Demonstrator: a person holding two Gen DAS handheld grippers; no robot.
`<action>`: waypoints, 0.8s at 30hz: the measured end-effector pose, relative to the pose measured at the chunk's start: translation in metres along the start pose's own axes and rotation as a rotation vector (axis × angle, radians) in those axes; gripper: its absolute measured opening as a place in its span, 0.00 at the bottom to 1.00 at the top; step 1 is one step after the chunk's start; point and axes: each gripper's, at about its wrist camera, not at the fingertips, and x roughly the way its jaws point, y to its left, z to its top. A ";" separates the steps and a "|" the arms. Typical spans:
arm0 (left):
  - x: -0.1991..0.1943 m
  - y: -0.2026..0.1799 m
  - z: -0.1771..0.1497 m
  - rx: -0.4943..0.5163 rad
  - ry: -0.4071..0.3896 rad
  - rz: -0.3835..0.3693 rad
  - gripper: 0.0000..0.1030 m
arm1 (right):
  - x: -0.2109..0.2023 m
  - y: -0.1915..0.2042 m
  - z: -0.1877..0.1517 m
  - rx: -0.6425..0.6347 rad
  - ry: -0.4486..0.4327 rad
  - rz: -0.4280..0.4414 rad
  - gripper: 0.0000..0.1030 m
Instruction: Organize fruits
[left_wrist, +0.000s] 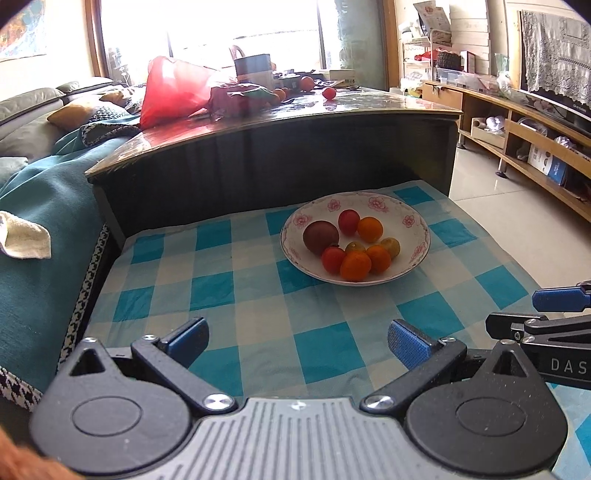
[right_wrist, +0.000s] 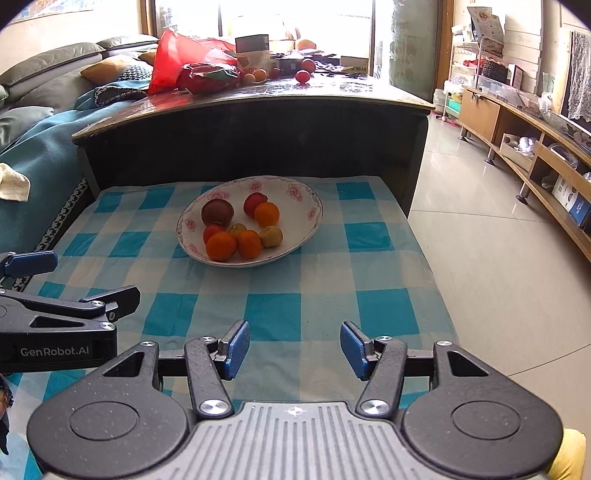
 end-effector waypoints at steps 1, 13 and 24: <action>-0.002 -0.001 -0.002 0.005 -0.003 0.000 1.00 | -0.002 0.000 -0.002 0.005 0.003 -0.002 0.48; -0.024 -0.003 -0.016 0.011 -0.028 0.007 1.00 | -0.016 0.007 -0.020 0.007 0.014 -0.012 0.49; -0.034 -0.003 -0.020 0.018 -0.043 0.013 1.00 | -0.020 0.009 -0.025 0.005 0.019 -0.018 0.51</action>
